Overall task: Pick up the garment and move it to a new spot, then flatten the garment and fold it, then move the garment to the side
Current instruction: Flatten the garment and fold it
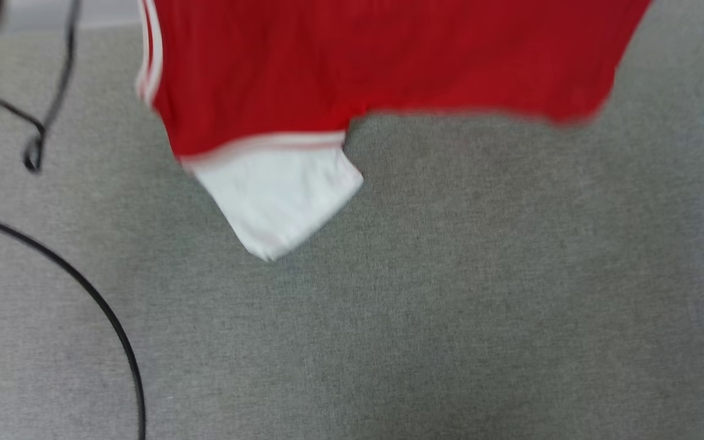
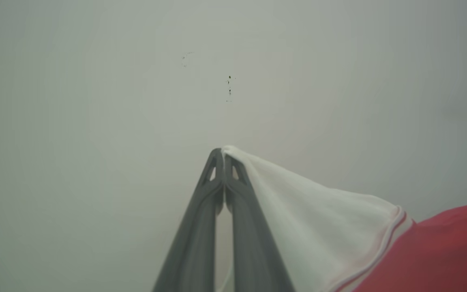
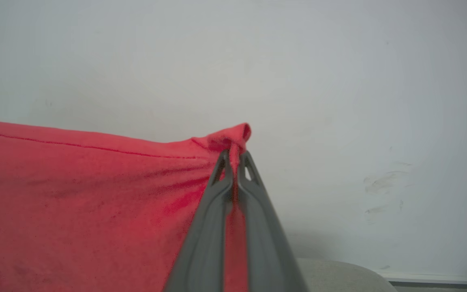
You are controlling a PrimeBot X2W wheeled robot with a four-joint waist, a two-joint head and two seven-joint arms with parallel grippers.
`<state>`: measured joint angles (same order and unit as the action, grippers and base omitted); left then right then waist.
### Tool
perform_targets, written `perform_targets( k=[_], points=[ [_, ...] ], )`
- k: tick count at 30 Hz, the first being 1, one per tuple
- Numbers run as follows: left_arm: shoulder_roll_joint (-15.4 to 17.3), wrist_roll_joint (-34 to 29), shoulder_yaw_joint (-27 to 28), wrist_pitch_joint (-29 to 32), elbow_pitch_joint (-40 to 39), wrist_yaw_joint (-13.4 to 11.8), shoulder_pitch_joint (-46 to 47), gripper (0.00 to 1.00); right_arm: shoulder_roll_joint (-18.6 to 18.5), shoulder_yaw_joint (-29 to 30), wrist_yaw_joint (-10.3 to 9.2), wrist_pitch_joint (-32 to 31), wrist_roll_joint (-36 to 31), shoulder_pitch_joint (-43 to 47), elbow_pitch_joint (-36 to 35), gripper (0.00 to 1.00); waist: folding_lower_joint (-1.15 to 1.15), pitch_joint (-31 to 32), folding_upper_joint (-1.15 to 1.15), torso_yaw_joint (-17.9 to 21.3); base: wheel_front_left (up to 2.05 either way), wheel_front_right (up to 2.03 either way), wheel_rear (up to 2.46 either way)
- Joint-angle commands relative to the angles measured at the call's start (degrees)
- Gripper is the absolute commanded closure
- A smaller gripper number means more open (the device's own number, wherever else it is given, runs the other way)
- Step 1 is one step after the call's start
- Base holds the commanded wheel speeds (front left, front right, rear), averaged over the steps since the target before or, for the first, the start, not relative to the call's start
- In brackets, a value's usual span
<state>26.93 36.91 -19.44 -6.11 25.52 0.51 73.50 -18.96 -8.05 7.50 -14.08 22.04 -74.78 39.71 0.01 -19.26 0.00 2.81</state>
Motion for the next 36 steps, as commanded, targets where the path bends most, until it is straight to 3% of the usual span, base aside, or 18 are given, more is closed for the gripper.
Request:
perform_targets(
  k=[1,11,19,27,36],
  points=[
    [0.3,-0.5,0.3,-0.3,0.7,0.2,2.0,1.0,0.1,0.5,-0.02,0.7,-0.7,-1.9,-0.1,1.0,-0.01,-2.3,0.0,0.2,0.0,0.0,0.0],
    [1.7,-3.0,1.1,-2.4,11.2,2.3,22.8,1.0,0.5,4.9,-0.03,3.6,-5.4,-16.3,-1.6,1.0,-0.01,-11.9,0.0,0.3,0.0,0.0,0.0],
    [0.3,-2.8,0.5,-3.6,16.9,3.7,29.7,1.0,1.8,4.9,-0.03,4.2,-6.0,-23.0,0.0,1.0,-0.01,-18.9,0.0,-0.6,0.0,0.0,0.0],
    [-0.6,-0.1,1.0,-5.6,22.7,5.4,26.2,1.0,1.3,0.1,-0.03,6.2,-4.1,-22.2,5.5,1.0,-0.01,-21.7,0.0,-1.5,0.0,0.0,0.0],
    [-0.4,6.0,2.1,-7.4,27.6,6.8,11.7,1.0,-1.2,-10.6,-0.04,8.8,2.0,-8.9,7.9,1.0,-0.01,-15.9,0.0,-1.0,0.0,0.0,0.0]
  ],
)
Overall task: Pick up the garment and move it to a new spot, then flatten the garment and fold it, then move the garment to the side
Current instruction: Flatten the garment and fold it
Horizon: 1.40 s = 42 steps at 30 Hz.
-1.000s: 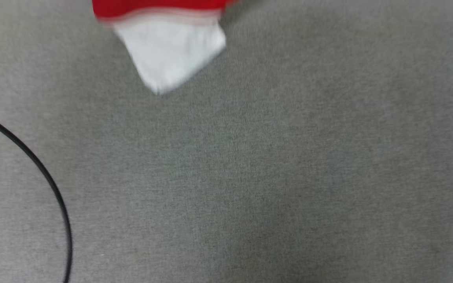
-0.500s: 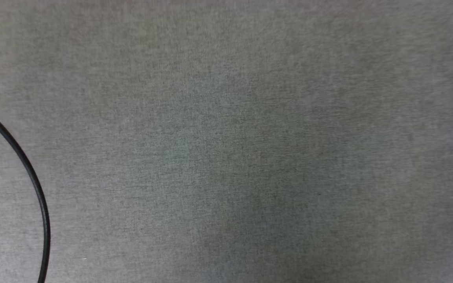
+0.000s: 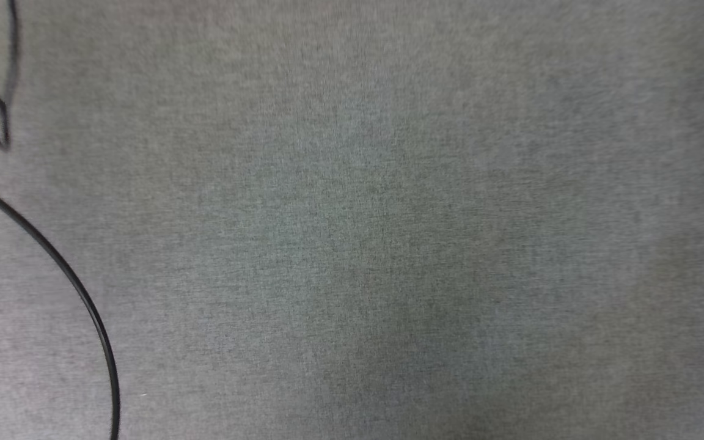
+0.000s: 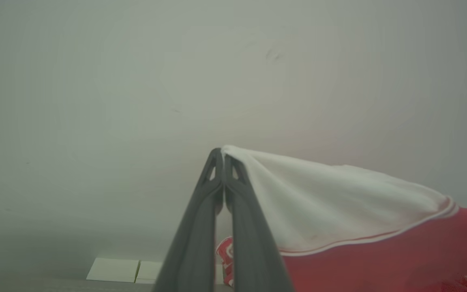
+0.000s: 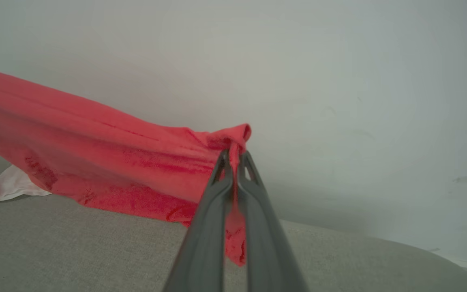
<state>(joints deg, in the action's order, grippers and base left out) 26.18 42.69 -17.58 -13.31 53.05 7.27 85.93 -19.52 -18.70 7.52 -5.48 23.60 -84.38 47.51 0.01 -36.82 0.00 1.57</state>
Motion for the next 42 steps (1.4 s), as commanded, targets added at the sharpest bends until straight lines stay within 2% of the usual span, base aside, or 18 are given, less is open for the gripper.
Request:
perform_targets(
  k=[1,13,17,22,23,31,38,42],
  points=[
    [0.3,1.1,0.4,-0.5,0.2,0.1,-3.0,1.0,-1.1,-1.1,-0.06,0.7,1.1,2.9,-0.1,1.0,-0.01,2.7,0.0,0.3,0.0,0.0,0.0],
    [1.2,10.6,0.6,-1.6,-6.4,0.1,-39.4,1.0,-2.9,-6.8,-0.09,4.6,9.8,32.1,-1.7,1.0,-0.01,18.5,0.0,0.3,0.0,0.0,0.0],
    [1.4,12.7,1.8,-1.6,-10.3,-1.3,-51.0,1.0,-3.5,-6.5,-0.1,5.4,11.5,40.9,-2.4,1.0,-0.01,23.0,0.0,-0.1,0.0,0.0,0.0],
    [2.5,14.4,3.0,-1.4,-16.8,-4.6,-64.5,1.0,-3.8,-5.2,-0.1,6.3,12.3,50.5,-4.4,1.0,-0.01,27.8,0.0,-0.3,0.0,0.0,0.0],
    [2.5,14.4,3.0,-1.4,-16.8,-4.6,-64.5,1.0,-3.8,-5.2,-0.1,6.3,12.3,50.5,-4.4,1.0,-0.01,27.8,0.0,-0.3,0.0,0.0,0.0],
    [3.7,17.3,5.8,-0.8,-31.9,-12.9,-85.7,1.0,-4.4,-3.1,-0.12,4.8,11.6,65.7,-10.5,1.0,-0.01,33.9,0.0,-0.1,0.0,0.0,0.0],
    [5.7,18.1,6.7,2.0,-46.4,-21.0,-100.8,1.0,-3.7,3.9,-0.16,1.7,9.0,80.0,-20.1,1.0,-0.01,36.9,0.0,-0.8,0.0,0.0,0.0],
    [7.1,18.8,7.3,4.2,-53.5,-24.6,-106.4,1.0,-2.2,9.2,-0.16,-2.1,6.0,87.0,-28.1,1.0,-0.01,37.5,0.0,-1.0,0.0,0.0,0.0]
  ],
)
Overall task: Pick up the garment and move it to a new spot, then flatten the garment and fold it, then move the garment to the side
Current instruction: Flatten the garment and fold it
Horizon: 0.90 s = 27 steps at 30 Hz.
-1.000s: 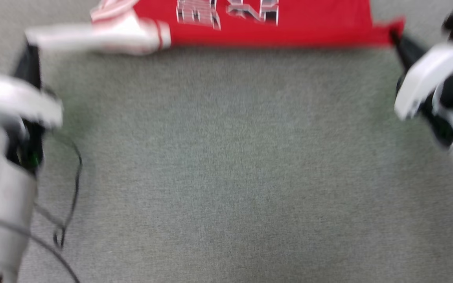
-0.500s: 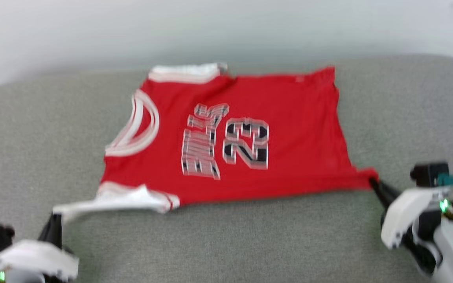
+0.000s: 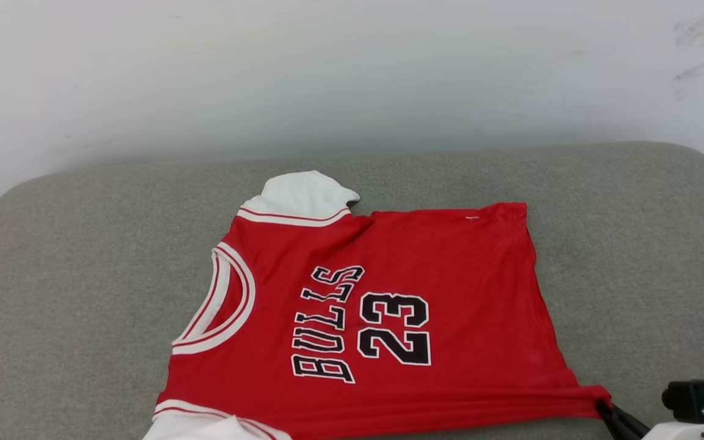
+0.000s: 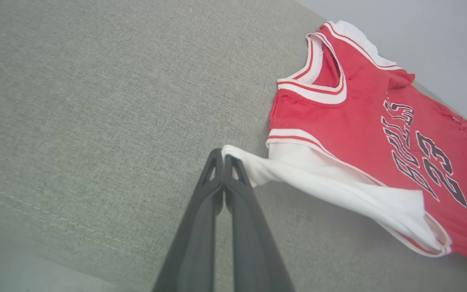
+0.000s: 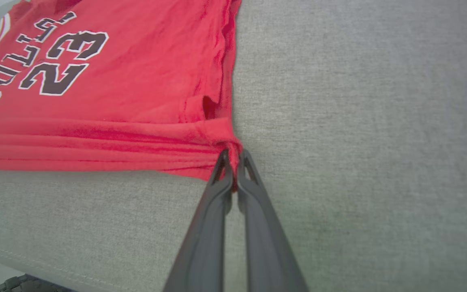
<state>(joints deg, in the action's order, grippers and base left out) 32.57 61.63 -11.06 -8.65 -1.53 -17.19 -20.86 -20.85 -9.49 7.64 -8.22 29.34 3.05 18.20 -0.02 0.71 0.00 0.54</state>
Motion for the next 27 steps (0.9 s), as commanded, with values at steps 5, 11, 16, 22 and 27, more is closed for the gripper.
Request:
perform_targets(
  k=[5,11,16,22,27],
  points=[
    [2.5,-0.7,0.9,1.7,-5.3,-2.9,-1.4,1.0,2.4,6.3,-0.25,-5.7,-3.6,5.0,-9.1,1.0,0.02,-0.2,0.0,-0.3,0.0,0.0,0.0],
    [2.4,-2.6,-1.6,2.7,-7.4,-1.7,5.8,1.0,5.1,6.8,-0.2,-11.3,-6.7,2.4,-15.6,1.0,0.02,-1.9,0.0,0.3,0.0,0.0,0.0],
    [0.7,-5.0,-4.7,3.0,-4.3,0.5,14.8,1.0,6.1,5.8,-0.18,-12.4,-7.9,-2.2,-15.1,1.0,0.02,-5.0,0.0,0.3,0.0,0.0,0.0],
    [-1.9,-6.4,-6.7,2.0,1.5,3.5,24.2,1.0,6.3,4.8,-0.18,-11.5,-8.2,-8.0,-11.8,1.0,0.02,-9.7,0.0,0.0,0.0,0.0,0.0],
    [-3.6,-6.9,-7.4,0.9,6.3,5.9,29.7,1.0,6.0,3.4,-0.17,-9.8,-7.6,-12.4,-8.4,1.0,0.02,-13.1,0.0,0.1,0.0,0.0,0.0]
  ],
)
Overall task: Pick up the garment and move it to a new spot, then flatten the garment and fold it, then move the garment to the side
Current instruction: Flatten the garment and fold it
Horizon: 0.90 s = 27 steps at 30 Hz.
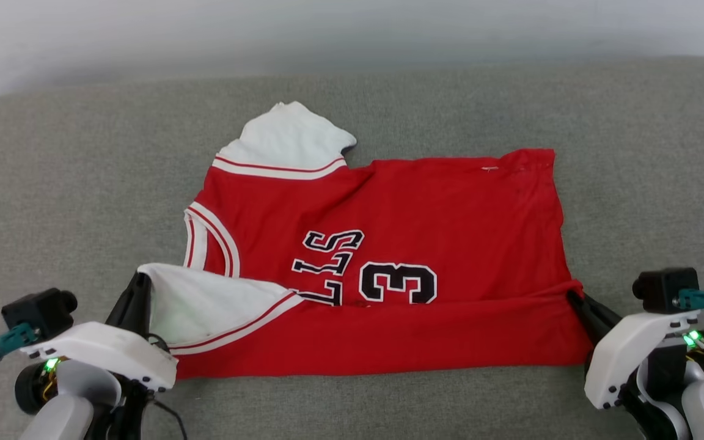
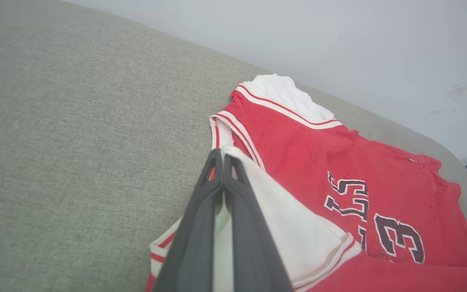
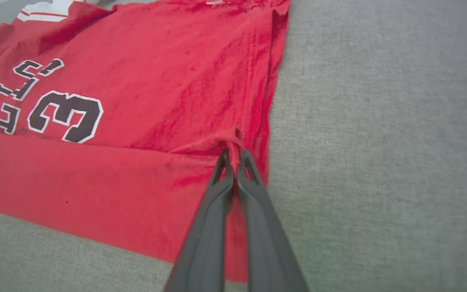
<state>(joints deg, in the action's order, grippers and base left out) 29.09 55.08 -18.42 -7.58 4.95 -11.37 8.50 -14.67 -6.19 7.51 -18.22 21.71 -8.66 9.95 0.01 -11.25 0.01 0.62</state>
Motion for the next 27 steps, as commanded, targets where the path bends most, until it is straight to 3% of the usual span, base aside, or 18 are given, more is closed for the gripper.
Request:
perform_targets(
  k=[1,8,10,11,12,13,14,15,21,27],
  points=[
    [-0.4,-0.3,-0.3,-0.3,0.8,0.5,1.1,1.0,-0.2,-0.3,-0.04,0.3,0.3,-1.2,0.8,1.0,-0.01,-1.7,-0.01,0.0,0.0,0.0,0.0],
    [-2.7,0.3,-2.9,1.5,8.6,3.9,5.5,1.0,-0.3,-3.2,-0.04,3.3,1.2,-4.8,7.5,1.0,-0.01,-4.2,-0.01,0.1,0.0,0.0,0.0],
    [-3.2,0.6,-3.7,2.3,10.7,4.9,6.5,1.0,-0.4,-4.1,-0.04,4.3,1.5,-5.3,9.2,0.55,-0.01,-4.3,-0.01,0.2,0.0,0.0,0.0],
    [-3.3,0.5,-3.9,2.4,11.5,5.3,7.0,1.0,-0.5,-4.7,-0.04,4.7,1.7,-5.5,9.8,0.12,-0.01,-4.2,-0.01,0.2,0.0,0.0,0.0],
    [-3.6,0.8,-4.0,2.6,12.2,5.6,7.4,0.79,-0.7,-5.2,-0.04,5.5,1.9,-5.9,10.1,0.0,-0.01,-4.2,-0.01,0.2,0.0,0.0,0.0],
    [-3.8,1.0,-4.2,2.8,13.0,5.9,7.5,0.52,-0.8,-5.6,-0.04,6.1,2.3,-6.1,10.6,0.0,-0.01,-4.0,-0.01,0.3,0.0,0.0,0.0],
    [-3.9,1.1,-4.3,2.8,13.7,6.2,7.6,0.07,-1.0,-6.1,-0.04,7.1,2.1,-6.2,10.8,0.0,-0.01,-3.7,-0.01,0.4,0.0,0.0,0.0],
    [-3.9,1.2,-4.2,2.8,14.2,6.2,7.7,0.0,-1.0,-6.3,-0.05,8.6,2.4,-6.5,10.7,0.0,-0.01,-3.3,-0.01,0.6,0.0,0.0,0.0],
    [-2.0,0.9,-3.7,2.9,16.0,6.5,8.2,0.0,-0.1,-4.9,-0.04,17.6,1.2,-5.9,9.3,0.0,-0.01,-0.1,-0.01,1.7,0.0,0.0,0.0],
    [2.3,0.5,-3.0,5.5,14.8,4.6,5.7,0.0,2.0,-1.9,-0.04,22.8,-1.8,-3.2,6.3,0.0,-0.01,3.7,-0.01,3.5,0.0,0.0,0.0]
  ],
)
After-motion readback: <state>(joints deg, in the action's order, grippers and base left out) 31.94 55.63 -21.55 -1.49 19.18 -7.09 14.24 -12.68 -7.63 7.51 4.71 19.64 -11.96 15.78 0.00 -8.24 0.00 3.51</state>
